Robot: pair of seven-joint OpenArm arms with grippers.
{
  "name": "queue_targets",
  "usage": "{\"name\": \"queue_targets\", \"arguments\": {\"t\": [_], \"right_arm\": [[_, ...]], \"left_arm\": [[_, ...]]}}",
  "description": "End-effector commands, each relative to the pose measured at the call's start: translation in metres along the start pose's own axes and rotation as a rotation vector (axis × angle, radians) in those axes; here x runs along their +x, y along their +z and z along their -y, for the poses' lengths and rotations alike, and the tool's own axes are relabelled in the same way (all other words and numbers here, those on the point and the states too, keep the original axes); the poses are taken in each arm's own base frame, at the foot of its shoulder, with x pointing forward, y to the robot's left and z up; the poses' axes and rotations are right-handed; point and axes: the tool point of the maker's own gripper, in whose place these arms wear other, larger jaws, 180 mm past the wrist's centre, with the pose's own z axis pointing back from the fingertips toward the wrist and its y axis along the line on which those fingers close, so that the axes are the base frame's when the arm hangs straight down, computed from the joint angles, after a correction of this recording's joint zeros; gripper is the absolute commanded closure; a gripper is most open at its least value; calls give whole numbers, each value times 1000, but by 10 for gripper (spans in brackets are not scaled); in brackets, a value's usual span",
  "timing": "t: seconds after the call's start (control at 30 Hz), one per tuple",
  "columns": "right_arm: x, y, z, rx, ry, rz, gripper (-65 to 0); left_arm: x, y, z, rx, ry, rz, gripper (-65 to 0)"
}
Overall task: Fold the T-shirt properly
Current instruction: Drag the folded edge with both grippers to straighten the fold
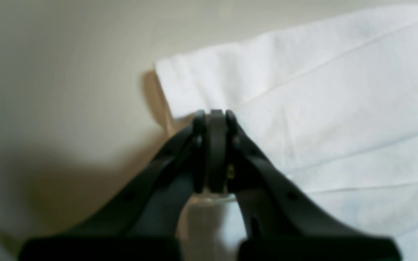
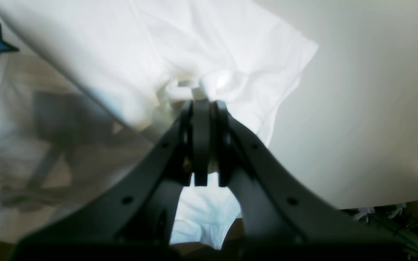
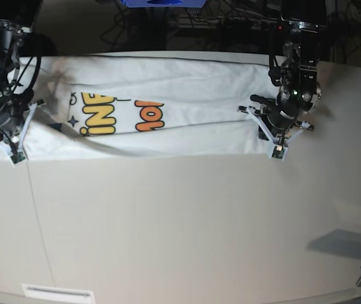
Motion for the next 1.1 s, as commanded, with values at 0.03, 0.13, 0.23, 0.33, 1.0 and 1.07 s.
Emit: {"name": "queue_targets", "arguments": {"t": [0.03, 0.13, 0.23, 0.33, 1.0, 1.07], "right_arm": [[4, 5, 11, -32, 6, 17, 0], [2, 4, 9, -28, 8, 13, 0], [1, 4, 9, -28, 8, 12, 0], [-5, 3, 5, -20, 13, -3, 0], [-21, 4, 11, -32, -12, -30, 0], [-21, 4, 11, -32, -12, -30, 0]], "left_arm": [[26, 11, 0, 2, -18, 85, 0], [42, 21, 2, 3, -30, 135, 0], [47, 25, 3, 3, -35, 151, 0], [44, 24, 4, 3, -36, 144, 0], [41, 47, 13, -7, -81, 172, 0], [41, 48, 15, -12, -98, 171, 0]]}}
